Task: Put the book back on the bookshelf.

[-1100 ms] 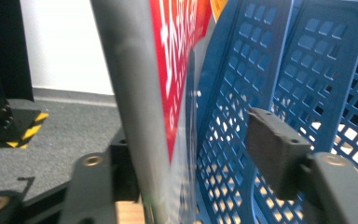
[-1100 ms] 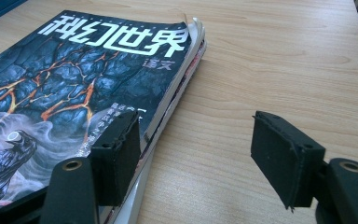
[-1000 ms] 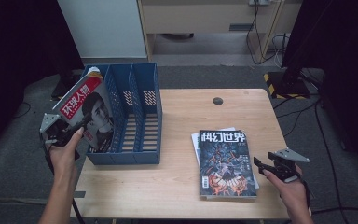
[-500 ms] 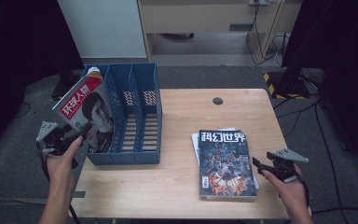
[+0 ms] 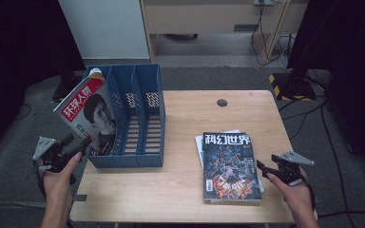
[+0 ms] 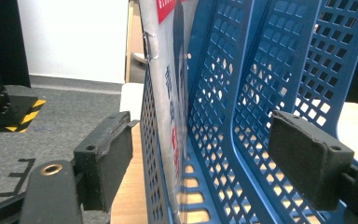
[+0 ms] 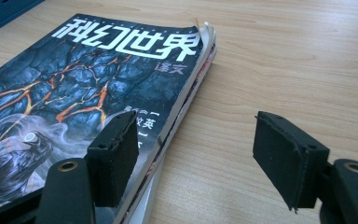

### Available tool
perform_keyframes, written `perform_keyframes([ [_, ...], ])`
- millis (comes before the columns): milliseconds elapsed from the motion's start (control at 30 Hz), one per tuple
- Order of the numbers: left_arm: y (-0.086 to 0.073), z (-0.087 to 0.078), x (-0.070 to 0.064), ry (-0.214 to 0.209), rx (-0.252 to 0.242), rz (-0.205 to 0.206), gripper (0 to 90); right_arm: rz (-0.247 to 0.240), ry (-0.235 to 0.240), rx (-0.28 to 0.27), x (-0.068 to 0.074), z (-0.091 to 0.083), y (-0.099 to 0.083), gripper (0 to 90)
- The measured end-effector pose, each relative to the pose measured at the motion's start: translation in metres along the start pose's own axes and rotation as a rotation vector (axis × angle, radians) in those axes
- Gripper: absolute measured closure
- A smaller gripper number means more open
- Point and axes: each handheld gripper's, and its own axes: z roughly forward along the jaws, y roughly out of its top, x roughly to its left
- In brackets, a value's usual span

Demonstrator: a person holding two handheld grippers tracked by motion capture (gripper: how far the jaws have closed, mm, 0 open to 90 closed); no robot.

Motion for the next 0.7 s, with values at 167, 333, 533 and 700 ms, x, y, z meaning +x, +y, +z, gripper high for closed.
perform_keyframes([
  [167, -0.003, -0.007, -0.007, -0.023, 0.006, 0.013, 22.0, -0.006, -0.002, -0.007, 0.001, 0.0, 0.001, 32.5],
  [333, -0.006, -0.006, -0.019, -0.051, 0.022, 0.024, 21.9, -0.012, 0.002, -0.007, 0.002, 0.0, 0.001, 34.9],
  [533, -0.01, 0.0, -0.035, -0.093, 0.045, 0.046, 21.7, -0.016, 0.008, -0.007, 0.003, 0.0, 0.001, 38.4],
  [700, -0.013, 0.01, -0.044, -0.105, 0.06, 0.054, 21.6, -0.019, 0.007, -0.004, 0.003, 0.0, 0.001, 39.1],
])
